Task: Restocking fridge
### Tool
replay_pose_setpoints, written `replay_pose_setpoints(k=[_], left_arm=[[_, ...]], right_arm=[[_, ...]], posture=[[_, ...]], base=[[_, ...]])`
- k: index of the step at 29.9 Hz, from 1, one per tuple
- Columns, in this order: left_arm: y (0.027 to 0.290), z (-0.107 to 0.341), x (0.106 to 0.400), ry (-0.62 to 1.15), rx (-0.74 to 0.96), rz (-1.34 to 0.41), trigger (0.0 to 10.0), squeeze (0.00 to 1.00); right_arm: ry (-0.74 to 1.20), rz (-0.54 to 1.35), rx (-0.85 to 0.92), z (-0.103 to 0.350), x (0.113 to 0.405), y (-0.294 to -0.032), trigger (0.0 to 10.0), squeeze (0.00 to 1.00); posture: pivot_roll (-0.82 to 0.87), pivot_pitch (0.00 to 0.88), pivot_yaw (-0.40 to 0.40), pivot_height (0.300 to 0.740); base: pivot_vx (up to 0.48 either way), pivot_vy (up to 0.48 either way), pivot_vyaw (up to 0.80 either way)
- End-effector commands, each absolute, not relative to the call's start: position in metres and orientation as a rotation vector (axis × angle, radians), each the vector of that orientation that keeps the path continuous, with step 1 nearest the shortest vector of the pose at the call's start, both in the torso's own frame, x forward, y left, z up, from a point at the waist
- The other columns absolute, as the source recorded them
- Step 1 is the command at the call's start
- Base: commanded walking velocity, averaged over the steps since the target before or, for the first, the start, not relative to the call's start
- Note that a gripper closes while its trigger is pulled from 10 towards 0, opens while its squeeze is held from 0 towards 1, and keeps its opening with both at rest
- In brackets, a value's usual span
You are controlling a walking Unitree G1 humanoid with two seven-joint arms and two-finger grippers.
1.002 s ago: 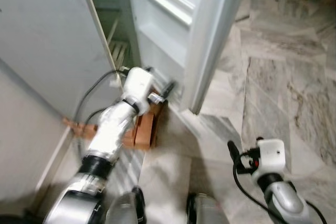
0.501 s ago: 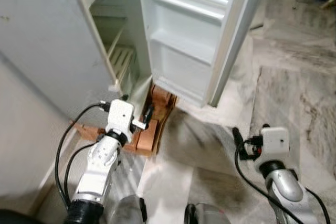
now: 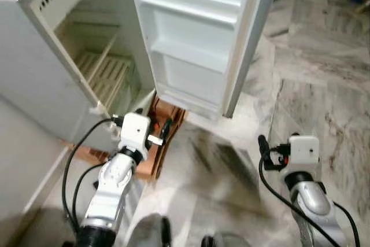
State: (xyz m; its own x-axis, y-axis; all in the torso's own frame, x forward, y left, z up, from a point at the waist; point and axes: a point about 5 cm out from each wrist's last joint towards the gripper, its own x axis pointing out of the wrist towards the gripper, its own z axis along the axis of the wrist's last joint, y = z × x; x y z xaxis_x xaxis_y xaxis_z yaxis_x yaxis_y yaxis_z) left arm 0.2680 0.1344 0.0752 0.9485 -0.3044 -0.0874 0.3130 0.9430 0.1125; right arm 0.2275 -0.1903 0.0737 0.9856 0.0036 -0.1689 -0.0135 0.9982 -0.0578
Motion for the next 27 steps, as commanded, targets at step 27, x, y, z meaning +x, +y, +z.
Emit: replay_pose_setpoints(k=[27], left_arm=[[0.085,0.104,0.331,-0.017,0.139,-0.410,10.0,0.00]], right_arm=[[0.159,-0.016,-0.090,0.073,0.228,-0.194,10.0,0.00]], posture=[[-0.07,0.120,0.032,0.740]], base=[[0.464,-0.018,-0.16]])
